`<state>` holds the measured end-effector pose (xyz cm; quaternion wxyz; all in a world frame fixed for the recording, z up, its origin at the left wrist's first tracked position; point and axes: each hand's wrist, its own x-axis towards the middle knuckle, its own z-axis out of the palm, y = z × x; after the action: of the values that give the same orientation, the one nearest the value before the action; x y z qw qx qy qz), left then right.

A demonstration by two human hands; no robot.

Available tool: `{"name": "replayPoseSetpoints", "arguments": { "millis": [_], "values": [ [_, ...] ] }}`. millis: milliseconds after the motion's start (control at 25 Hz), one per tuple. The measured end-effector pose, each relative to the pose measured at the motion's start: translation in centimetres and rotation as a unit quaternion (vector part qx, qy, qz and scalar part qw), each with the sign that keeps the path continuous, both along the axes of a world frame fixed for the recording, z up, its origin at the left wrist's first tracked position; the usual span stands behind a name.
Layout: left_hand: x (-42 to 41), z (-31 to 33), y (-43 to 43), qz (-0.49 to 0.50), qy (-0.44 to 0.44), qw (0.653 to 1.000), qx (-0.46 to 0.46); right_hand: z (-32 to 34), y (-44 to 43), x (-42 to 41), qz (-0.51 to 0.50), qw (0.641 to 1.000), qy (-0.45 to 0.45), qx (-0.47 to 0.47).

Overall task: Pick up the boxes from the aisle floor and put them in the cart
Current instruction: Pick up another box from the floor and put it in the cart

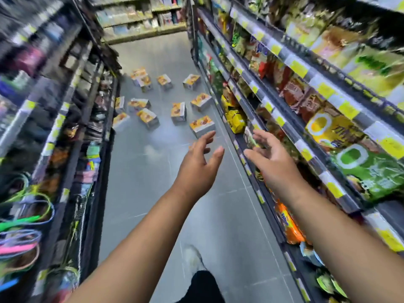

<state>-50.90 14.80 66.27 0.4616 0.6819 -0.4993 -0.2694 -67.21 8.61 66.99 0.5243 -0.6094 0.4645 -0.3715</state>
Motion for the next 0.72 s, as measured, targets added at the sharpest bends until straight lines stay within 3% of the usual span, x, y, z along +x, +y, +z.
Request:
{"name": "replayPoseSetpoints", "arguments": {
  "millis": [360, 720],
  "values": [
    [19.8, -0.9, -12.6, 0.055, 0.016, 0.998, 0.018, -1.6, -13.6, 19.6, 0.029, 0.999, 0.029, 0.0],
    [30.7, -4.9, -29.9, 0.064, 0.002, 0.996, 0.063, -5.3, -31.5, 29.9, 0.046, 0.996, 0.067, 0.029]
  ]
}}
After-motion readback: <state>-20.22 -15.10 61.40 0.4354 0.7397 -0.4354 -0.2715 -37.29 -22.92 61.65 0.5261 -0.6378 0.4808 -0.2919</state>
